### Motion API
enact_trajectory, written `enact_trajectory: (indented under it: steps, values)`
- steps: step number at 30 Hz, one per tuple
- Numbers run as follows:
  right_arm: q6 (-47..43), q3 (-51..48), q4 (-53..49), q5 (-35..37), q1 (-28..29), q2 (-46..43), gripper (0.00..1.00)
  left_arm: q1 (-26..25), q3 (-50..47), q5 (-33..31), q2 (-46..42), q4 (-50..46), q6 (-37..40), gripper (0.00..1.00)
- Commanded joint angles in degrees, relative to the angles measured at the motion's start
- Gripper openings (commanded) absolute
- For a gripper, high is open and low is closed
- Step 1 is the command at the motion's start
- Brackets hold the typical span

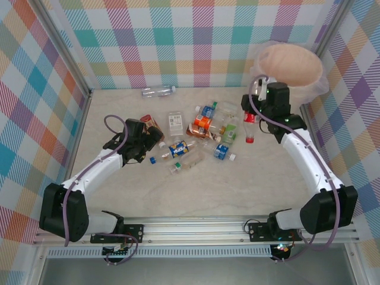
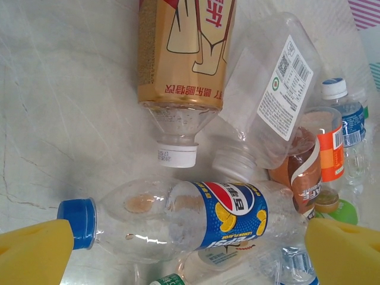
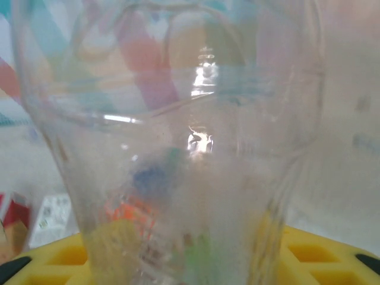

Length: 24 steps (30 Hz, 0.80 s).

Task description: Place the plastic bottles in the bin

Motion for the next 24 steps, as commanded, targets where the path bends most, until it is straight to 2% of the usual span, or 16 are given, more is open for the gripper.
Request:
enact_trajectory:
  steps: [1, 8, 13, 19, 24]
  values:
    - [-3.58, 7.76, 4.62, 0.66, -0.50, 2.11, 0.44, 0.57, -0.35, 0.64, -1.80, 0.62, 0.59, 1.00]
    - [-6.53, 23.30, 6.08, 4.10, -3.30, 9.88, 0.44, 0.57, -0.20, -0.76, -3.04, -1.38, 0.59, 1.00]
    - [-6.02, 34.38, 7.28, 10.85, -7.22, 16.14, 0.44, 0.57, -0.09, -1.24, -3.69, -1.83, 0.94, 1.00]
    - [-6.60, 38.70, 14.98, 15.58, -11.04, 22.07, 0.44, 0.53, 0.10, -1.30, -3.60, -2.42, 0.94, 1.00]
    - [-8.79, 43.35, 14.14, 15.65, -12.39, 27.76, 0.46, 0.55, 0.24, -1.36, -3.72, -2.85, 1.00, 1.00]
